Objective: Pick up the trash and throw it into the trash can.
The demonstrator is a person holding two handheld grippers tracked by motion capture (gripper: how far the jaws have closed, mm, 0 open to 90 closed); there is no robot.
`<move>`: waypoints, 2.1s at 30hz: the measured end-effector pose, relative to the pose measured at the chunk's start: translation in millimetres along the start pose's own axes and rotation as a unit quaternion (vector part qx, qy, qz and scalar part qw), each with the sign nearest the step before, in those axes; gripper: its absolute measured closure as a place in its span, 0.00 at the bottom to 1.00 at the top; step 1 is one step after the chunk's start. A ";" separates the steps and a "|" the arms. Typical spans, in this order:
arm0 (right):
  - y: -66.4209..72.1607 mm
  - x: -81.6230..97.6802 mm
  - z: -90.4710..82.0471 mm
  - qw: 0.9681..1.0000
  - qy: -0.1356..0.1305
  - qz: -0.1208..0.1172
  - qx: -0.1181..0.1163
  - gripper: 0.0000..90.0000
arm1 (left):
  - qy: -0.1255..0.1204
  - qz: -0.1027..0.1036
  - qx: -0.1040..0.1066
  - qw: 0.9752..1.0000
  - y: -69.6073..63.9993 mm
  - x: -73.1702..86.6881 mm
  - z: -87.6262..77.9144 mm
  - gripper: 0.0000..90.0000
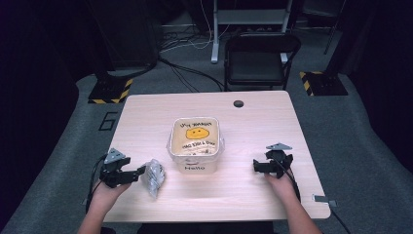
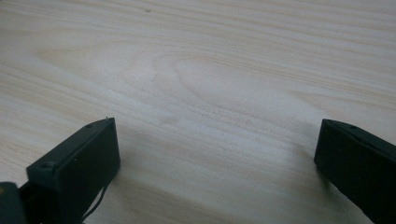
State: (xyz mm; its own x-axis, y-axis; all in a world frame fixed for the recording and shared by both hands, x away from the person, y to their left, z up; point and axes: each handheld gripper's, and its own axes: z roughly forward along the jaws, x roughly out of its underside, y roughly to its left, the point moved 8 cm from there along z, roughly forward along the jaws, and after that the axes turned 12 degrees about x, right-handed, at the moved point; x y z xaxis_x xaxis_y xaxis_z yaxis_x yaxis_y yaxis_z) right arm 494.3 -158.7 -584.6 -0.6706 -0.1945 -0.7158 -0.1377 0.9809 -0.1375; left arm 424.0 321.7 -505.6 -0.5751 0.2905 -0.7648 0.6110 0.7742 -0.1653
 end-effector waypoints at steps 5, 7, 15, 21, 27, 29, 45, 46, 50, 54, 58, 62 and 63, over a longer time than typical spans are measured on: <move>-0.1 -0.1 0.1 1.000 0.000 -0.001 0.000 0.00 | 0.001 0.007 0.012 1.000 -13.4 -3.2 5.6 0.26; -0.1 -0.1 0.1 1.000 0.000 -0.001 0.000 0.00 | 0.000 0.008 0.017 1.000 -18.4 -4.8 7.9 0.25; 0.0 -0.1 0.1 1.000 0.000 0.000 0.000 0.00 | -0.002 0.002 0.036 0.999 -27.5 -4.5 17.9 0.25; -0.1 -0.1 0.1 1.000 0.000 -0.001 0.000 0.00 | 0.006 0.004 0.035 0.999 -29.2 -1.0 25.3 0.25; -0.1 0.0 0.0 1.000 0.000 0.000 0.000 0.00 | 0.020 0.004 0.031 0.999 -27.4 6.0 34.0 0.25; -0.1 0.0 0.0 1.000 0.000 -0.001 0.000 0.00 | 0.024 0.005 0.033 0.999 -27.9 7.2 35.3 0.25; -0.1 -0.1 0.1 1.000 0.000 -0.001 0.000 0.00 | 0.044 0.012 0.037 0.998 -25.2 18.0 48.0 0.37; -0.1 -0.1 0.1 1.000 0.000 -0.001 0.000 0.00 | 0.042 0.015 0.035 0.998 -25.0 18.1 49.2 0.37; -0.1 -0.1 0.1 1.000 0.000 -0.001 0.000 0.00 | 0.053 0.017 0.035 0.998 -27.0 21.8 51.8 0.43; -0.1 -0.1 0.1 1.000 0.000 -0.001 0.000 0.00 | 0.064 0.019 0.038 0.997 -26.0 25.1 53.0 0.49; -0.1 -0.1 0.1 1.000 0.000 -0.001 0.000 0.00 | 0.069 0.014 0.046 0.996 -25.0 27.2 54.2 0.54; -0.1 -0.1 0.1 1.000 0.000 -0.001 0.000 0.00 | 0.071 0.018 0.045 0.996 -23.5 27.4 53.4 0.59; -0.1 -0.1 0.1 1.000 0.000 -0.001 0.000 0.00 | 0.071 0.022 0.043 0.996 -23.0 27.0 53.1 0.60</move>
State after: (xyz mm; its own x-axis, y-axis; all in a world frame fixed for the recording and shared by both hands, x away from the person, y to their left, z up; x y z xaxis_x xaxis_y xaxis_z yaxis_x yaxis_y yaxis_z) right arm 494.4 -158.7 -584.6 -0.6702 -0.1957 -0.7160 -0.1386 0.9806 -0.1383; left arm 423.4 281.9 -555.5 -0.6133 0.4045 -0.6784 0.6789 0.7090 -0.1910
